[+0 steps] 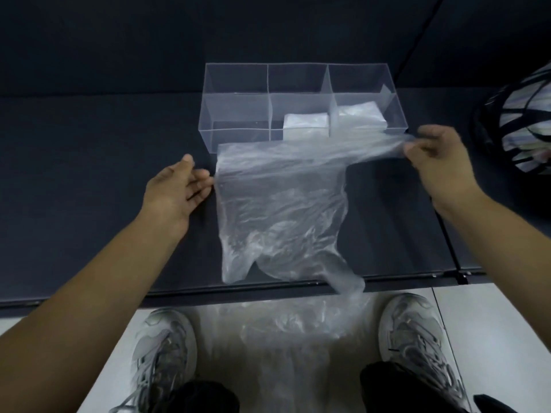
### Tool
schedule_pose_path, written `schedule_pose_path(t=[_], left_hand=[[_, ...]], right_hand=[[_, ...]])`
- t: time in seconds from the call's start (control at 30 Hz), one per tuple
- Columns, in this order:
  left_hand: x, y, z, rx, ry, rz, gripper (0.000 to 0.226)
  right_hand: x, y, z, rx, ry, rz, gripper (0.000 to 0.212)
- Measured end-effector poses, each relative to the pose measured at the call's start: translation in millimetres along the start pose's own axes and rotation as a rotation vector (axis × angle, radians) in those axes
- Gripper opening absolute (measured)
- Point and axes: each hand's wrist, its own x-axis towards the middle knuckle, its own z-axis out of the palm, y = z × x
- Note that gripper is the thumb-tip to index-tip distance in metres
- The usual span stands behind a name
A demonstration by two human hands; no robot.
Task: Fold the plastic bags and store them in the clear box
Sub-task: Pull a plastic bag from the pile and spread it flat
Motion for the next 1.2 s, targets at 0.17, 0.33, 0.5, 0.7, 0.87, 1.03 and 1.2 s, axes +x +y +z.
schedule_pose_path(t=[0.17,0.33,0.5,0.7,0.87,1.03,1.2], left_hand=[[-25,-10,-18,0.239,-0.175,-0.17,0.031],[-64,-31,-33,0.337,-0.329,-0.226,0.05],[-75,-44,-35,0.434,-0.432,-0.281,0.05],[-62,-42,-49,0.354,-0.222,-0.19,0.022],[-96,-51,-33,0.467,-0.553,-0.408,0.053],[-125,-73,-13,0.457,-0.722,-0.572,0.053],[-120,-72,-14,0.34,-0.518,-0.526,0.038]], right_hand=[[-55,-7,-6,-0.028,-0.244,-0.03,0.017],[-123,-6,-15,-0.215,-0.893,-0.059,0.039],[-137,4,-12,-0.258,-0.831,-0.083,0.011],[-114,13,-49,-0.261,-0.756,-0.042,0.011],[-124,11,-48,-0.08,-0.785,0.053,0.012],[-138,5,-29,0.018,-0.828,0.074,0.017],[-137,8,-27,0.025,-0.781,0.106,0.018]])
